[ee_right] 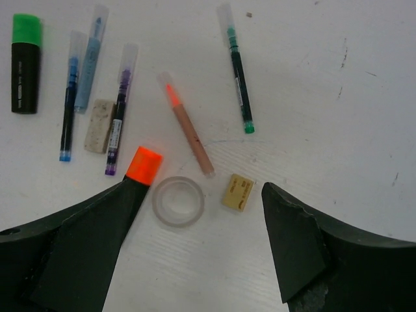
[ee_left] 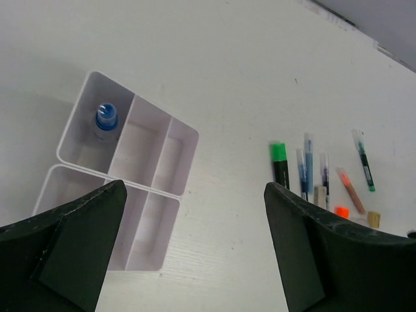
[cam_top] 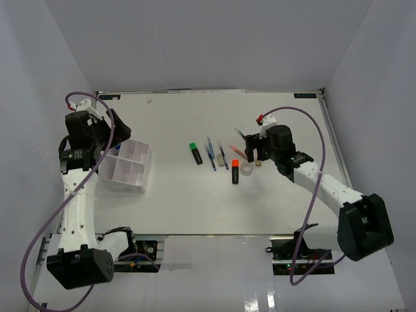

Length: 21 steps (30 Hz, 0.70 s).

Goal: Sort the stationery into containers
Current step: Pick up the pen from the center of the board.

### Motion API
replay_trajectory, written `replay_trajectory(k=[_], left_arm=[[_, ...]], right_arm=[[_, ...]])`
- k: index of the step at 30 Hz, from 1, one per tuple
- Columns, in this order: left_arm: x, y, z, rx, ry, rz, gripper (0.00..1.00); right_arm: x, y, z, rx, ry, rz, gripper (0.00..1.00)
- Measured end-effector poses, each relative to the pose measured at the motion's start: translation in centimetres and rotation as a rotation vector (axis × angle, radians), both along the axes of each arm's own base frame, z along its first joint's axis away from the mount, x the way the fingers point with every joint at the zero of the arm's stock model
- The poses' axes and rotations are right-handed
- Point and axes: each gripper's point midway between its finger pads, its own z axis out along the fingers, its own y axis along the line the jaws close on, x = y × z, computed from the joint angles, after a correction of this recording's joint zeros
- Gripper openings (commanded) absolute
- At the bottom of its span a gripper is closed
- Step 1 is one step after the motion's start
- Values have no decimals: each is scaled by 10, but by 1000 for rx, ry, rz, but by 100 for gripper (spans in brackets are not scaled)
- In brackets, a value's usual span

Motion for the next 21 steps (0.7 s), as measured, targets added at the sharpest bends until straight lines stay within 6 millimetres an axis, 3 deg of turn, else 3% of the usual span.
replay_trajectory(k=[5, 11, 16, 21], left_arm=[[-26, -28, -3, -20, -29, -90, 98], [-43, -45, -11, -33, -12, -153, 98], [-51, -51, -10, -44, -16, -178, 98], [-53, -55, -11, -58, -9, -199, 98]], right_arm=[[41, -5, -30, -23, 83, 3, 72], [79, -2, -56, -82, 119, 59, 63], [92, 5, -76, -119, 146, 114, 61], [90, 6, -104, -150, 201, 146, 56]])
